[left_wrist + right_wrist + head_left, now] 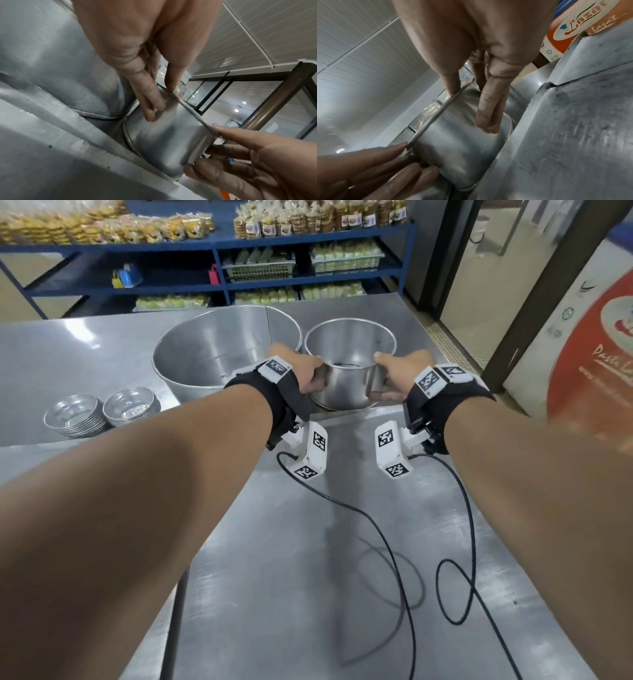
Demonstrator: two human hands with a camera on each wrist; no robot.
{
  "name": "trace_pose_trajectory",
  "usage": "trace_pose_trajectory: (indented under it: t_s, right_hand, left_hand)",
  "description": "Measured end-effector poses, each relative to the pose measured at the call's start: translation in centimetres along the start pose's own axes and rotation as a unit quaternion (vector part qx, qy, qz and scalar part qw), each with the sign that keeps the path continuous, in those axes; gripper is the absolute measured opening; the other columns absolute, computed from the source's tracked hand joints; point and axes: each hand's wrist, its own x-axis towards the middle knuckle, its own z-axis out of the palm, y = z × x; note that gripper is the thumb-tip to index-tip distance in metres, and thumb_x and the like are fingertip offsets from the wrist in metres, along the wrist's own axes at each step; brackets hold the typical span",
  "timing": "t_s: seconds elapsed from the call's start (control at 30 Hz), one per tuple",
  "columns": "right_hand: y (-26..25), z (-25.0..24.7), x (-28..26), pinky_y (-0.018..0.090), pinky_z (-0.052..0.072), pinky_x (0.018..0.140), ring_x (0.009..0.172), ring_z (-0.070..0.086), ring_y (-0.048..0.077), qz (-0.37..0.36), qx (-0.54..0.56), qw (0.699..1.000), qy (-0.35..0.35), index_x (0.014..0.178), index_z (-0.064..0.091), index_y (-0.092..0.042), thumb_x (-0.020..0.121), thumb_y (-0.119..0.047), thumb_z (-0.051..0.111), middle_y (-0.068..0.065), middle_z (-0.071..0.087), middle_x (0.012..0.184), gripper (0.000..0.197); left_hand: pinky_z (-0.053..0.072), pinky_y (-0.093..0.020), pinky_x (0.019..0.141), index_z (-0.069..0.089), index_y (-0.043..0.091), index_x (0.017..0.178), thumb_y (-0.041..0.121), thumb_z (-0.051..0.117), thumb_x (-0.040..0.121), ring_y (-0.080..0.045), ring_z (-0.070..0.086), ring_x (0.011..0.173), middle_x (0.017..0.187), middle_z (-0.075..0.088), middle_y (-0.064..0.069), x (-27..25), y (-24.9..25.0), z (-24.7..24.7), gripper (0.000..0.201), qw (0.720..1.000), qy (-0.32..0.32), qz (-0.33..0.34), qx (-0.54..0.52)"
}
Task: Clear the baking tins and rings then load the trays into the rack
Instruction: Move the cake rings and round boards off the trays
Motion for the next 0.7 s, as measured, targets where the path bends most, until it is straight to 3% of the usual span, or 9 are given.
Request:
trace_pose_trajectory:
  t_s: [0.07, 0.17, 0.23, 0.33, 0.4, 0.5, 0.57, 0.63, 0.7]
  right_hand:
    - [-0.2, 0.1, -1.1, 0.052, 0.061, 0.068, 0.068, 0.074, 0.038, 0.020, 0.036, 0.999, -0.010, 0.109, 0.061, 0.003, 0.077, -0.035, 0.077, 0.021, 0.068, 0.106, 0.052]
    - [-0.6, 0.4, -2.9, 0.050, 0.061, 0.065, 0.056, 0.072, 0.034, 0.031, 0.016, 0.999, -0.020, 0.125, 0.055, 0.002, 0.080, -0.029, 0.078, 0.020, 0.060, 0.117, 0.059]
    - [-1.2, 0.7, -4.5, 0.049, 0.062, 0.066, 0.061, 0.073, 0.034, 0.033, -0.028, 0.999, -0.020, 0.117, 0.060, -0.001, 0.079, -0.029, 0.078, 0.018, 0.062, 0.110, 0.050]
    - [-2.6, 1.1, -7.7, 0.050, 0.062, 0.069, 0.068, 0.072, 0.034, 0.034, -0.091, 0.995, -0.010, 0.091, 0.060, -0.006, 0.082, -0.023, 0.077, 0.015, 0.065, 0.089, 0.025]
    - [-3.6, 1.8, -10.3, 0.046, 0.062, 0.066, 0.072, 0.070, 0.031, 0.028, -0.127, 0.991, -0.030, 0.097, 0.060, -0.005, 0.083, -0.021, 0.075, 0.013, 0.065, 0.091, 0.026]
    - [-5.1, 3.1, -14.2, 0.045, 0.062, 0.071, 0.082, 0.072, 0.031, -0.018, -0.230, 0.972, -0.042, 0.106, 0.061, -0.002, 0.074, -0.026, 0.073, 0.013, 0.070, 0.097, 0.042]
    - [-5.9, 4.2, -17.5, 0.048, 0.060, 0.082, 0.089, 0.070, 0.033, -0.048, -0.292, 0.954, -0.041, 0.103, 0.063, -0.003, 0.071, -0.031, 0.074, 0.016, 0.071, 0.098, 0.044]
    - [-6.5, 5.5, -21.4, 0.044, 0.058, 0.088, 0.094, 0.067, 0.032, -0.062, -0.341, 0.936, -0.055, 0.104, 0.066, -0.003, 0.076, -0.030, 0.074, 0.014, 0.069, 0.101, 0.040]
    - [-6.7, 6.8, -25.1, 0.036, 0.058, 0.082, 0.090, 0.065, 0.030, -0.079, -0.387, 0.917, -0.052, 0.104, 0.069, -0.003, 0.082, -0.025, 0.071, 0.013, 0.069, 0.098, 0.031]
  left_hand:
    - [0.063, -0.033, 0.063, 0.052, 0.011, 0.082, 0.008, 0.073, 0.086, -0.022, 0.070, 0.080, 0.088, 0.064, -0.008, -0.4, 0.1, -0.3, 0.022, 1.000, -0.024, -0.013, -0.001]
    - [0.054, -0.028, 0.049, 0.055, 0.004, 0.078, -0.001, 0.070, 0.087, -0.016, 0.061, 0.052, 0.057, 0.060, -0.004, -1.8, 0.3, -1.5, 0.019, 0.996, -0.068, -0.042, -0.034]
    - [0.054, -0.031, 0.054, 0.059, 0.002, 0.078, 0.000, 0.070, 0.088, -0.020, 0.061, 0.054, 0.061, 0.062, -0.009, -3.1, 0.6, -2.8, 0.014, 0.997, -0.069, -0.045, 0.006]
    - [0.054, -0.030, 0.055, 0.061, 0.001, 0.084, 0.001, 0.067, 0.090, -0.019, 0.061, 0.052, 0.066, 0.062, -0.011, -5.6, 1.6, -5.3, 0.009, 0.996, -0.072, -0.039, 0.047]
    - [0.058, -0.028, 0.059, 0.062, 0.003, 0.092, 0.006, 0.066, 0.091, -0.015, 0.065, 0.057, 0.075, 0.065, -0.008, -7.4, 2.0, -7.3, 0.005, 0.989, -0.080, -0.038, 0.116]
    - [0.061, -0.031, 0.061, 0.061, 0.003, 0.114, 0.009, 0.066, 0.089, -0.024, 0.071, 0.077, 0.097, 0.070, -0.013, -10.3, 2.5, -10.4, 0.026, 0.983, -0.074, -0.041, 0.161]
    - [0.056, -0.031, 0.059, 0.059, 0.005, 0.112, 0.009, 0.063, 0.093, -0.024, 0.066, 0.071, 0.092, 0.067, -0.012, -13.3, 2.6, -12.6, 0.020, 0.980, -0.079, -0.048, 0.177]
    - [0.051, -0.028, 0.055, 0.059, 0.006, 0.108, 0.013, 0.061, 0.095, -0.021, 0.062, 0.066, 0.094, 0.066, -0.010, -16.5, 2.3, -14.9, 0.014, 0.972, -0.089, -0.057, 0.210]
    - [0.055, -0.030, 0.062, 0.060, 0.005, 0.103, 0.016, 0.064, 0.094, -0.024, 0.065, 0.073, 0.094, 0.067, -0.011, -19.5, 1.7, -17.5, 0.014, 0.964, -0.093, -0.056, 0.244]
